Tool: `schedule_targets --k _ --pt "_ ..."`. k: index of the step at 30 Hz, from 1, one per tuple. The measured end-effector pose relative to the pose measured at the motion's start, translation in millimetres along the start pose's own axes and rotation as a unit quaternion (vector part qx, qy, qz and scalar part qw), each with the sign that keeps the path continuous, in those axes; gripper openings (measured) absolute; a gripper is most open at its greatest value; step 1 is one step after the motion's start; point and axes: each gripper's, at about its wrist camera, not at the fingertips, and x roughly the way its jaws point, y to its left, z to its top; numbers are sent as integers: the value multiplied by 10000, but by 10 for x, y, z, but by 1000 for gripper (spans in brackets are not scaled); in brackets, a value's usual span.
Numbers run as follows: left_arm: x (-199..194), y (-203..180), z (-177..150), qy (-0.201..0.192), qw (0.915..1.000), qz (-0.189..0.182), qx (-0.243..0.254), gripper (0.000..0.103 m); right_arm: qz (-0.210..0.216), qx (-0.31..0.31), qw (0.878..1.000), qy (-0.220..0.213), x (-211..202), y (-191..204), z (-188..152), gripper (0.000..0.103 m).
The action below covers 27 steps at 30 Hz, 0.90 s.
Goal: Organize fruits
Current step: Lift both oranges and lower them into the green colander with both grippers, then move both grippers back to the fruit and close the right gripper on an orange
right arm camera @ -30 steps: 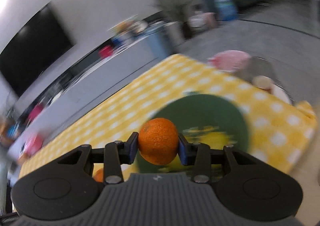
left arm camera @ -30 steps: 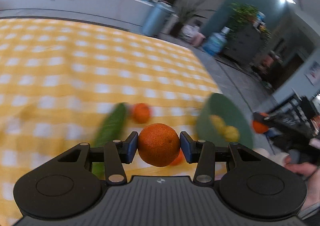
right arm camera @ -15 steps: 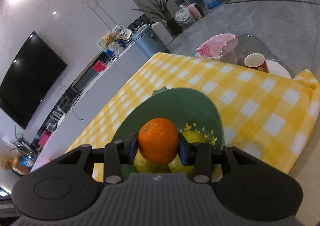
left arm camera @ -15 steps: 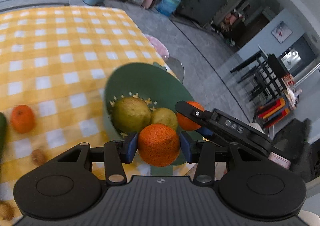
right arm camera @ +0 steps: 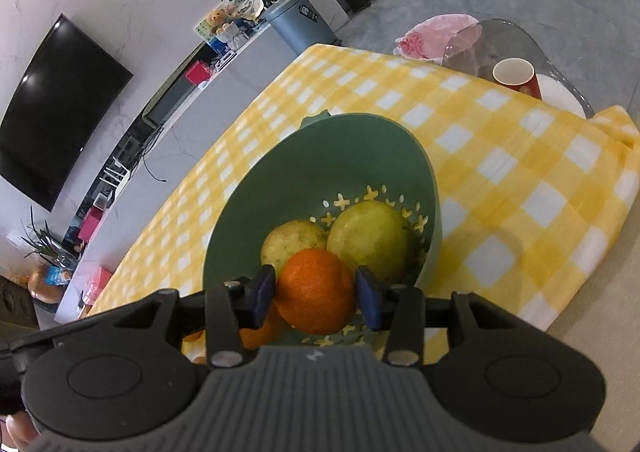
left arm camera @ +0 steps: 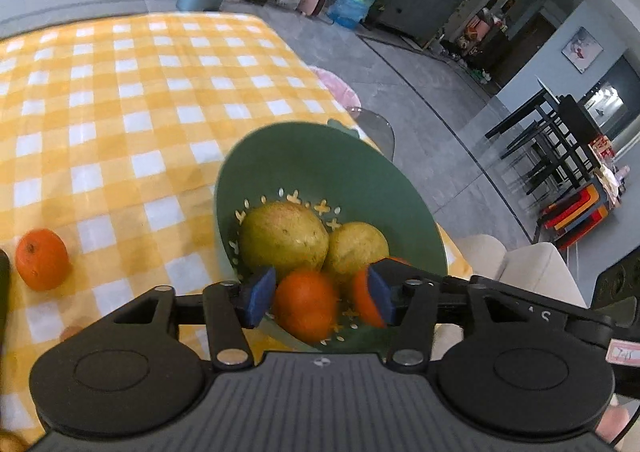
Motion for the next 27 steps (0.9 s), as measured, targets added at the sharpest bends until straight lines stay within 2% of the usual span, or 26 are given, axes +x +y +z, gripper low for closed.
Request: schedule_targets --k 3,4,5,7,15,21,27 --pt "-110 -12 6 -118 9999 -7 51 76 37 32 10000 -15 -43 34 -10 55" --pt "-142 -14 9 -157 9999 -9 45 78 43 77 9999 -51 -55 37 3 61" --pt "-178 -7 7 -194 9998 -9 33 79 60 123 9998 -119 -84 45 13 68" --pt "-213 -9 13 -209 9998 51 30 79 -16 111 9998 -150 -116 73 23 73" --pt "-451 -33 -44 -347 9991 217 58 80 -131 -9 9998 -177 -162 152 14 73" --pt "-683 -27 -92 -408 9985 375 -43 80 9 -195 9996 -203 -219 279 3 74" --pt "-953 77 -174 -427 9962 717 -233 81 232 -406 9988 -139 -255 499 -36 74"
